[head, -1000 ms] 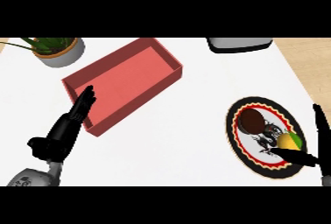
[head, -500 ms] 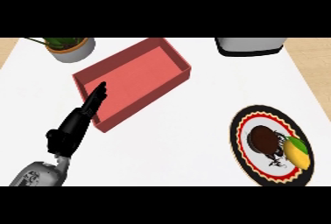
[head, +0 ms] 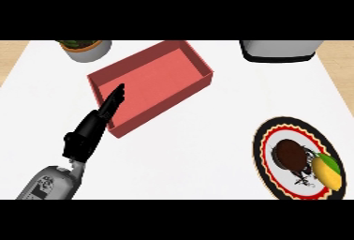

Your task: Pick the lemon from the plate and place it in the cardboard box

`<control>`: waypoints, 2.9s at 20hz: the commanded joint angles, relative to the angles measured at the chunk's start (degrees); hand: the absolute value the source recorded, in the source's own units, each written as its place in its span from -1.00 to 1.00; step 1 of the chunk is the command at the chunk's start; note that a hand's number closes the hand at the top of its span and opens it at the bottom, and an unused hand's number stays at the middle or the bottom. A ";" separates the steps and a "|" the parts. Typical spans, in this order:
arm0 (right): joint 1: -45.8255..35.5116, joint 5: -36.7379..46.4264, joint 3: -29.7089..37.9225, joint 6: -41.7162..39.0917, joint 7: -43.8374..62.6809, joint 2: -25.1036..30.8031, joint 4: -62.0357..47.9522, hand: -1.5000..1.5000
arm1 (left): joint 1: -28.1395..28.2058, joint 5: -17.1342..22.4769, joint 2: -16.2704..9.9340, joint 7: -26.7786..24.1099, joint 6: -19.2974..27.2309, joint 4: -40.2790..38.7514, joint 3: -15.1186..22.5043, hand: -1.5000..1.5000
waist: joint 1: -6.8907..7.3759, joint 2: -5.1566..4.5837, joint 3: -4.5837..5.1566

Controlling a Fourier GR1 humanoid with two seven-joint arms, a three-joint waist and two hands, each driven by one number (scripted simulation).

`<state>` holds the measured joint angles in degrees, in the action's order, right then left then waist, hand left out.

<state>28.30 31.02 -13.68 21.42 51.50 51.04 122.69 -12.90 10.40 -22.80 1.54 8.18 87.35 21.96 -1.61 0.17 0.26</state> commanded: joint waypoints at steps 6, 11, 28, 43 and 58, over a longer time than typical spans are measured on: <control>-5.27 0.47 2.02 -7.53 6.96 -7.36 1.06 -1.00 | -4.15 -2.37 3.57 -0.82 -4.17 -5.89 -3.33 0.00 | 1.25 -0.23 -0.25; -11.54 0.91 1.84 -9.62 3.98 -11.52 -10.19 -1.00 | -3.43 -4.14 4.65 0.88 -4.53 -4.26 -4.14 0.00 | 1.57 -0.25 -0.27; -14.99 7.40 7.65 -15.68 -3.96 -21.59 -20.09 -1.00 | -1.19 -8.12 8.38 1.49 -11.03 -3.49 -11.34 0.00 | 1.46 -0.18 -0.26; -13.27 9.98 12.38 -19.87 -11.50 -27.86 -27.27 -1.00 | 4.89 -13.10 13.22 4.92 -13.27 6.01 -10.19 0.00 | 1.56 -0.10 -0.26; -19.29 13.85 18.09 -23.94 -15.86 -29.49 -36.49 1.00 | 3.14 -14.51 14.17 0.48 -17.60 -0.34 -16.20 0.00 | 1.50 -0.16 -0.25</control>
<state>10.07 45.59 2.50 -0.05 36.36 21.45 86.94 -10.90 -4.52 -8.24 4.14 -7.40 87.97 7.08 -0.10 0.22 0.45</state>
